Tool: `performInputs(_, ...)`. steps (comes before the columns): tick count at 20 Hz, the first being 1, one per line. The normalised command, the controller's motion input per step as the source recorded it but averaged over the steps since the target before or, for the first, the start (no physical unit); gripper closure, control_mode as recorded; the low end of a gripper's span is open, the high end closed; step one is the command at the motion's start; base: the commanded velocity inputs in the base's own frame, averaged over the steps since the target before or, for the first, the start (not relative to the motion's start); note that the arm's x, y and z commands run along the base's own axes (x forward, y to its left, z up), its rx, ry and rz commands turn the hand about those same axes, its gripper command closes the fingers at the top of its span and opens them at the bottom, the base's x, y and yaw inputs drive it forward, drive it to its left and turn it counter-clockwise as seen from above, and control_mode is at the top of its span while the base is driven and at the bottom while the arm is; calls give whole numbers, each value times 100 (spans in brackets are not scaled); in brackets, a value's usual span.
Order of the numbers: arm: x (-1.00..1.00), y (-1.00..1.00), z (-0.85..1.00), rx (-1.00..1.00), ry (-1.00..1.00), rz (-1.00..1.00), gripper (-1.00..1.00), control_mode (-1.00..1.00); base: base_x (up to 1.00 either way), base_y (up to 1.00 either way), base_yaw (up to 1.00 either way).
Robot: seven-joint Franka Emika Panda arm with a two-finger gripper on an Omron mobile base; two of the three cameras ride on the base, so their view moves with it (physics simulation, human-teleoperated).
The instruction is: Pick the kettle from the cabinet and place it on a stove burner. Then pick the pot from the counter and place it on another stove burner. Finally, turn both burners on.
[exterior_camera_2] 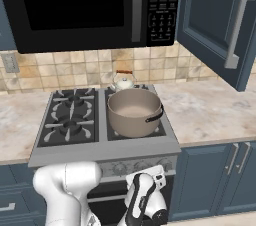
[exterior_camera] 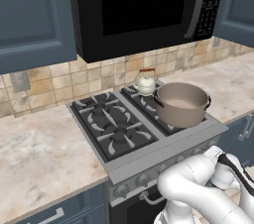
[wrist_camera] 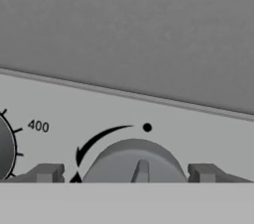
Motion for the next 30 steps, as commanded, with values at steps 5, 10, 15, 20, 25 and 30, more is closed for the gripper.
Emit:
performInputs(5,9,7,-12,0,0,0,100,-100,0,0,0)
performInputs(10,15,12,-16,0,0,0,100,-100,0,0,0)
performInputs(15,2,5,-11,-1,2,0,100,-100,0,0,0)
performInputs(20,0,0,-11,-13,-2,0,100,-100,0,0,0)
performInputs(25,-2,-2,-1,-21,-8,0,100,-100,0,0,0)
performInputs(30,-5,-1,0,-24,-12,0,100,-100,0,0,0)
